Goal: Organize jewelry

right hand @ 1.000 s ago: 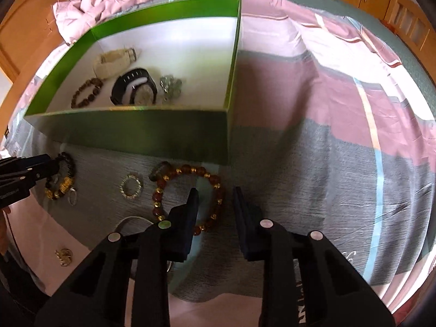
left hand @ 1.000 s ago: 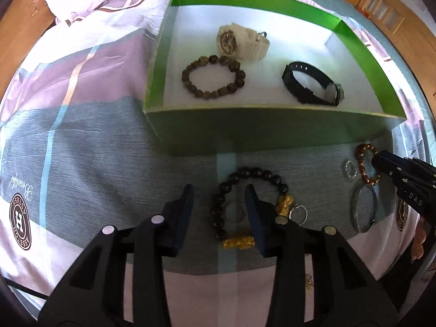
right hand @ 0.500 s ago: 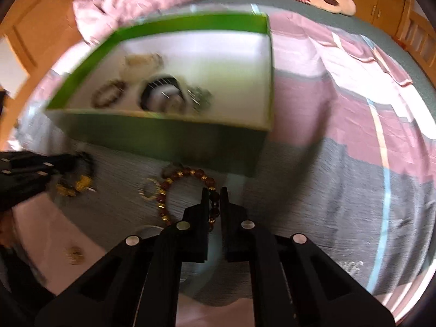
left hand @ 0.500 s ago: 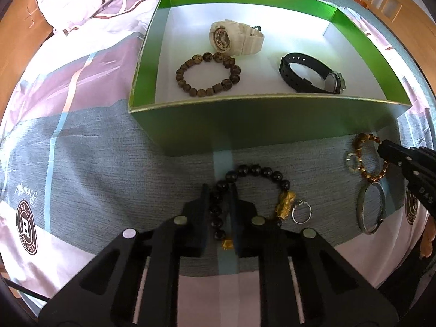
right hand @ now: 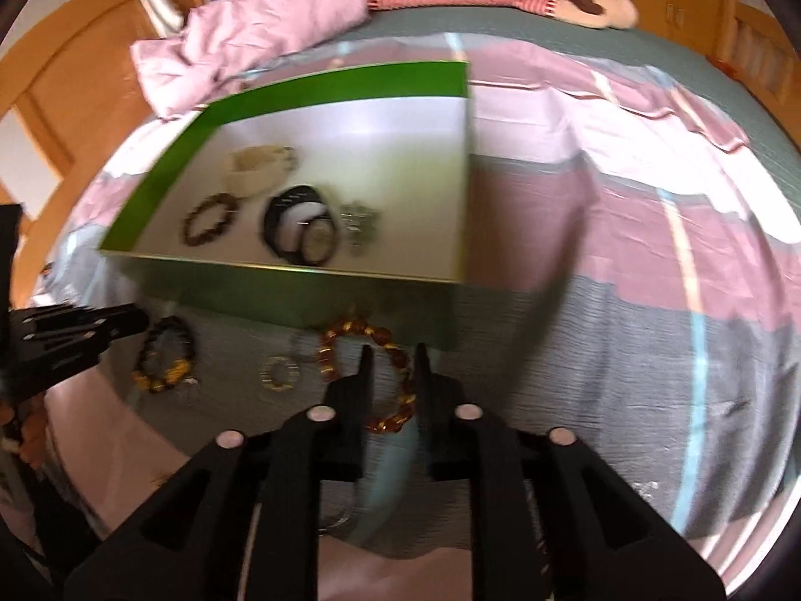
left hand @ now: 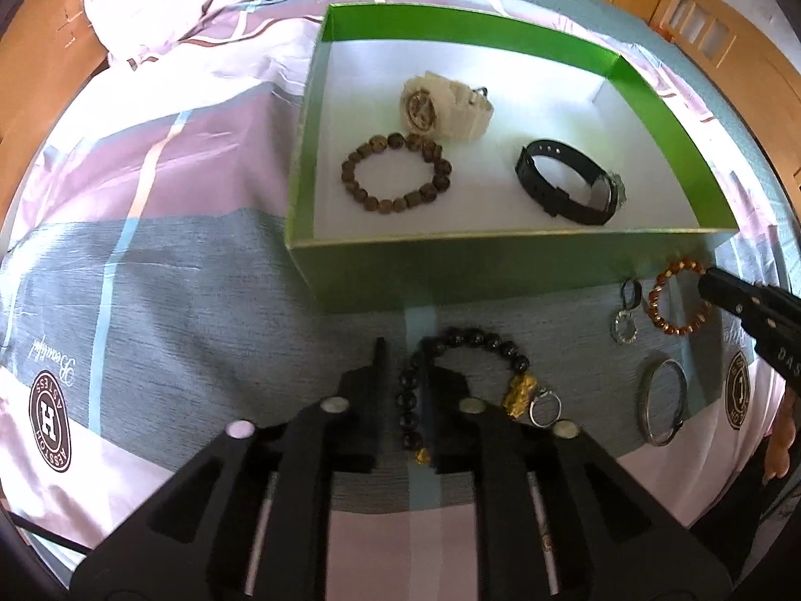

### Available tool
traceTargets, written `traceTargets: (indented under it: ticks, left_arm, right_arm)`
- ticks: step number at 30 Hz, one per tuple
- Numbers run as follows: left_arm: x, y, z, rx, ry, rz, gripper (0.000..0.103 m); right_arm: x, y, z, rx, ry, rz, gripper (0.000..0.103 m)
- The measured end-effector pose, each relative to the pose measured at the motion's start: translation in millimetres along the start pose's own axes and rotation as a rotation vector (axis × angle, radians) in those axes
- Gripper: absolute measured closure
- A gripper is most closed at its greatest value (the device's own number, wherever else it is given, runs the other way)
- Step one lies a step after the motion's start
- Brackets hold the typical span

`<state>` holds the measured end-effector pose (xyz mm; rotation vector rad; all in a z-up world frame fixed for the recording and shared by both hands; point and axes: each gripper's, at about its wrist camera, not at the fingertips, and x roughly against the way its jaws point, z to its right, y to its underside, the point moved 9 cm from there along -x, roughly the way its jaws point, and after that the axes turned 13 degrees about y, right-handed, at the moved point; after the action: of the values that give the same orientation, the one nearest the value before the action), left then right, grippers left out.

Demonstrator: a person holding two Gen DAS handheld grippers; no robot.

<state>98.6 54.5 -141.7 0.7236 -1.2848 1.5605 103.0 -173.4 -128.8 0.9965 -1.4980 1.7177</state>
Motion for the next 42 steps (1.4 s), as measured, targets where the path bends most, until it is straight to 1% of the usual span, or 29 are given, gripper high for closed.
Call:
traceTargets:
  ticks: [2,4,6,9,10,17,21,26,29,32,34,42]
  left_arm:
    - [1.2,1.1,0.0,-0.004,-0.008,0.004,0.069]
    - [2.1,2.1,0.6,-0.006,-0.009,0.005,0.068]
    - [2.5,2.5,-1.1,-0.001,-0.010,0.005,0.066]
    - [1.7,2.2,-4.3,0.004,-0.012,0.003,0.062]
    - [1.1,1.5,-4.7,0.006,-0.012,0.003,0.061]
    - [-0.5,2.3,-5.0,-0.001,-0.015,-0.002,0.056]
    - [-1.2,1.8,-3.7,-0.001,-0.015,-0.002,0.053]
    - [0.6,0.0,-3.4,-0.006,-0.010,0.013,0.052]
    - [2.2,-1.3,-4.2,0.002,0.002,0.020,0.052]
    - [-0.7,0.4,-5.6,-0.003,-0.008,0.006,0.048]
    - [-3.3,1.7,-4.8,-0.009,-0.012,-0.003,0.048]
    - [-14.8,8.7,-3.7,-0.033,-0.035,-0.047,0.048]
  right_arm:
    - [-1.1,1.6,2.4,-0.007,0.007,-0.008,0.072]
    - [-2.3,3.2,2.7,-0.009,0.014,-0.013,0.062]
    - [-3.7,3.0,1.6,-0.004,0.020,-0.014,0.060]
    - [-8.6,2.8,1.9,-0.001,0.029,-0.021,0.052]
    - [-8.7,3.9,3.6,-0.001,0.030,-0.023,0.051]
    - [-14.2,10.8,12.8,0.020,0.048,-0.030,0.051]
    - [-15.5,15.6,18.1,0.011,0.045,-0.036,0.051]
    - [-8.6,9.2,3.9,0.033,0.015,-0.005,0.051]
    - [-9.9,8.8,-4.2,0.062,0.030,0.008,0.051]
    - [-15.0,11.8,-8.7,0.093,0.052,0.003,0.051]
    - [-18.8,13.8,-10.0,0.108,0.064,-0.004,0.053]
    - [-29.0,18.4,-13.5,0.132,0.085,-0.029,0.053]
